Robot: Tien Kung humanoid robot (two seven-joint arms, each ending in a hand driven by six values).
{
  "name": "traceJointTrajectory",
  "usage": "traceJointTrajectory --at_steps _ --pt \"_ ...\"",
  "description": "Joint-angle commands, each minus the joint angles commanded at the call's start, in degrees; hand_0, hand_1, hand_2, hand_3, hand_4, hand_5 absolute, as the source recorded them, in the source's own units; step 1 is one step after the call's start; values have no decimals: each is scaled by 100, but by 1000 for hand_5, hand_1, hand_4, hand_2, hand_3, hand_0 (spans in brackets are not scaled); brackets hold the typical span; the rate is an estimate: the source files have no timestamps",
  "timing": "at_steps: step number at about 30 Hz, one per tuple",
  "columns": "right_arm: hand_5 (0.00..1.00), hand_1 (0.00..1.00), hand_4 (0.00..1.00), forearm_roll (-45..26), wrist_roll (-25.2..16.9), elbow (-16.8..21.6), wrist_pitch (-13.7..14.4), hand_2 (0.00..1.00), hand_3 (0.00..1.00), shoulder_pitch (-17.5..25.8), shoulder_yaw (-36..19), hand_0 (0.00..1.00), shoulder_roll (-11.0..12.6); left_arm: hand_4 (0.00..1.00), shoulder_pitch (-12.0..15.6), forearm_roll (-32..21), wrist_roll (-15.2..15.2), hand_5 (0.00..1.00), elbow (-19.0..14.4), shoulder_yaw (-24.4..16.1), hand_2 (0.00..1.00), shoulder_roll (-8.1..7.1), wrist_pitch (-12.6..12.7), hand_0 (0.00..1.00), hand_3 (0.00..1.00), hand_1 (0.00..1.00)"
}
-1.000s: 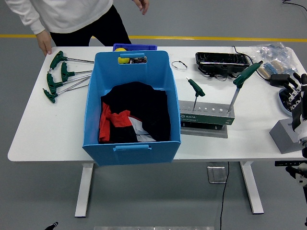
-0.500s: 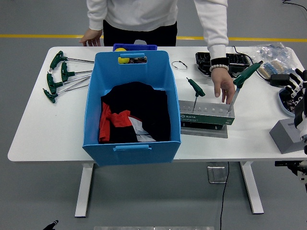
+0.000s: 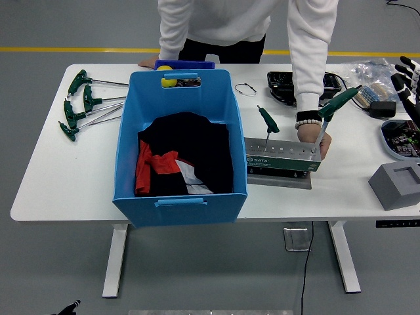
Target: Lift tool from toolbox,place it in box,lift tool from toolbox,place it in box
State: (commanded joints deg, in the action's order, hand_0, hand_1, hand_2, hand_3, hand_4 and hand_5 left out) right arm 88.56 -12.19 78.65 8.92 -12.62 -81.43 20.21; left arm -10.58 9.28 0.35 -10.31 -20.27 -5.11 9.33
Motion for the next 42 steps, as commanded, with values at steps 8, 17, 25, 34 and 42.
traceJointTrajectory --at_steps 8,17,25,34,42 --pt "731 940 998 1896 -345 316 -228 965 998 -522 936 998 1009 764 -23 125 21 566 0 -116 895 -2 -2 879 649 912" --pt "455 948 998 2405 -457 -83 -81 954 998 -1473 2006 998 1496 764 -33 218 35 565 0 -225 895 -8 4 882 651 914" --pt "430 826 998 1827 -432 -1073 -262 815 951 -2608 3103 970 1441 765 -53 272 55 568 0 -277 895 -13 5 882 651 914" --pt "336 778 998 1767 -239 -1967 -1115 740 892 -3542 4167 998 1364 763 -63 454 85 568 0 -456 895 -20 14 883 651 916" --pt "310 594 998 1918 -103 -2364 -1328 546 739 -4003 4714 730 1210 763 -80 351 63 568 0 -351 894 -25 15 888 651 916"
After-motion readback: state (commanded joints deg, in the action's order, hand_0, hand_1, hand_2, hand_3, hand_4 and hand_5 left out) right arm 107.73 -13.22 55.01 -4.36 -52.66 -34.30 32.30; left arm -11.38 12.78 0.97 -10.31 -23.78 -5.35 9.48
